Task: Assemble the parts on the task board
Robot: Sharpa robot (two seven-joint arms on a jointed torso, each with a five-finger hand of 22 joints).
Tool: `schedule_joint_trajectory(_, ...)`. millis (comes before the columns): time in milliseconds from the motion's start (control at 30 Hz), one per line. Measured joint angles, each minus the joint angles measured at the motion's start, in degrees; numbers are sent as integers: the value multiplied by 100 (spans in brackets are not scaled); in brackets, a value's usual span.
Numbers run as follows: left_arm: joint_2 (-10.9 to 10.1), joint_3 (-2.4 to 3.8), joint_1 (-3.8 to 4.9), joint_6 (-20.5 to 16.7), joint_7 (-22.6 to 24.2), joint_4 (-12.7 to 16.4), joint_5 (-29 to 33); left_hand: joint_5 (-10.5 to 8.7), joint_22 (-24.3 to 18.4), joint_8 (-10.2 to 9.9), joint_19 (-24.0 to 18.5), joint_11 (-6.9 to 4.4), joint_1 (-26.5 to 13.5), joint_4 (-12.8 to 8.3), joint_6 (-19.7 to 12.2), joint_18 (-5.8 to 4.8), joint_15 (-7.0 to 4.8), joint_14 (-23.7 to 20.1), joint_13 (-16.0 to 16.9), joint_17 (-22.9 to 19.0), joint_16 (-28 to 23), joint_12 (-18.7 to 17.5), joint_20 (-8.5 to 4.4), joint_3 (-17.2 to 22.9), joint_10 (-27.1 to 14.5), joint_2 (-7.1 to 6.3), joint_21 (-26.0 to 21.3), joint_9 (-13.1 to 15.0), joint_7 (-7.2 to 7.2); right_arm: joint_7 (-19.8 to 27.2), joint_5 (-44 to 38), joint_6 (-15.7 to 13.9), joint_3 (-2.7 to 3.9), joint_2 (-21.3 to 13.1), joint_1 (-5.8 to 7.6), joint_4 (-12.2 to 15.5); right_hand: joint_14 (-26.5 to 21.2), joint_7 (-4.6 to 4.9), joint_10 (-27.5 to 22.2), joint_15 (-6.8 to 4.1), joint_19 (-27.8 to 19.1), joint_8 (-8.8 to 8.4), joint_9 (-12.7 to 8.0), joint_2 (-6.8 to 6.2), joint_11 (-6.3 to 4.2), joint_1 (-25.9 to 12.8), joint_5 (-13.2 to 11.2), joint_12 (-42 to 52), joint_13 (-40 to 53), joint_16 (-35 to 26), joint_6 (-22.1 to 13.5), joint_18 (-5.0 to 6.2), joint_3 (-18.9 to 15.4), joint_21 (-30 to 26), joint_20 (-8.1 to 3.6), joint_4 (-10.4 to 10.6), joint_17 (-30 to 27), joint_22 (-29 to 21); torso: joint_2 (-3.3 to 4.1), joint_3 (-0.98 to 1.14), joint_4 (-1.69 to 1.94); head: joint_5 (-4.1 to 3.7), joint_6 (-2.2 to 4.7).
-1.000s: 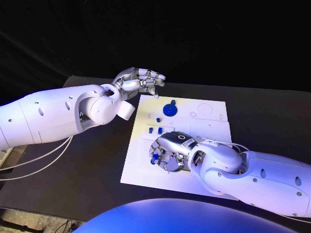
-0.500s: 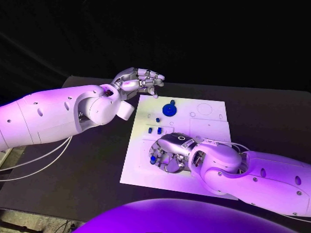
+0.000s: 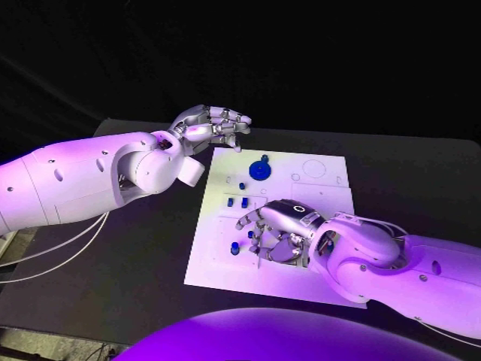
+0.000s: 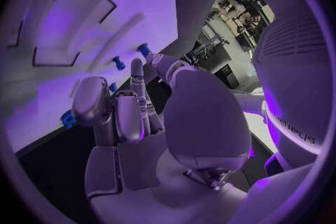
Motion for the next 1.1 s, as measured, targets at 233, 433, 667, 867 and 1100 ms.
schedule_joint_trajectory(233, 20, -45, 0, 5, -1, -69, 2, 0, 0, 0, 0, 0, 0, 0, 0, 0, 0, 0, 0, 0, 0, 0, 0, 0, 0, 0, 0, 0, 0, 715, 1275, -420, 27, -783, 459, 178, -5, 178, 210, 29, 14, 376, 100, 45, 115, 113, 0, 242, 180, 97, 795, 0, 3, 23, -25, -24, 194, 60, -30, -10, -5, -121, 0)
schedule_joint_trajectory(433, 55, -62, -2, 5, -6, -103, 5, 0, -11, 38, -12, 11, 0, 16, -42, 0, -21, -21, 0, 0, 0, 26, 12, -15, -53, 0, -17, 8, -18, 694, 2792, -374, 38, -1665, 810, 356, -15, 78, 461, 13, 26, 666, 229, -71, 38, -512, -36, 1272, 1065, 8, 1043, 0, -742, -33, -3, 428, -21, 55, -66, -38, -15, -363, 0)
schedule_joint_trajectory(667, 87, -71, -1, 5, -17, -109, 6, 0, -11, 37, -15, 11, 0, 15, -51, 0, -21, -21, 0, 0, 0, 26, 15, -15, -53, 0, -22, 8, -10, 126, 3541, -173, 1, -2456, 876, 591, -13, -99, 471, -129, 302, 1506, 965, 199, -97, -561, -22, 5506, 5547, 562, 868, -91, -2103, 489, -134, 1167, 1137, 445, -96, -75, -32, -681, 0)
schedule_joint_trajectory(867, 99, -75, -1, 5, -19, -107, 6, 0, -13, 37, -15, 22, 0, 15, -51, 0, -21, -21, 0, 0, 0, 26, 15, -15, -63, 0, -22, 8, -10, -318, 3511, -85, -25, -2907, 671, 872, -14, -93, 706, -129, 401, 1677, 1183, 428, -106, -505, 9, 6358, 6556, 765, 719, -151, -2793, 714, -129, 1186, 1436, 449, -121, -96, -51, -850, 0)
schedule_joint_trajectory(1100, 145, -83, -5, 5, -20, -123, 6, 0, -17, 37, -15, 32, 0, 15, -51, 0, -21, -21, 0, 0, 0, 26, 14, -15, -73, 0, -22, 7, -10, -752, 2978, -98, -41, -3050, 249, 1024, -14, -72, 783, -129, 450, 1721, 1280, 498, -71, -424, 9, 6603, 6910, 862, 629, -179, -3461, 860, -120, 1192, 1437, 448, -161, -131, -93, -922, 0)
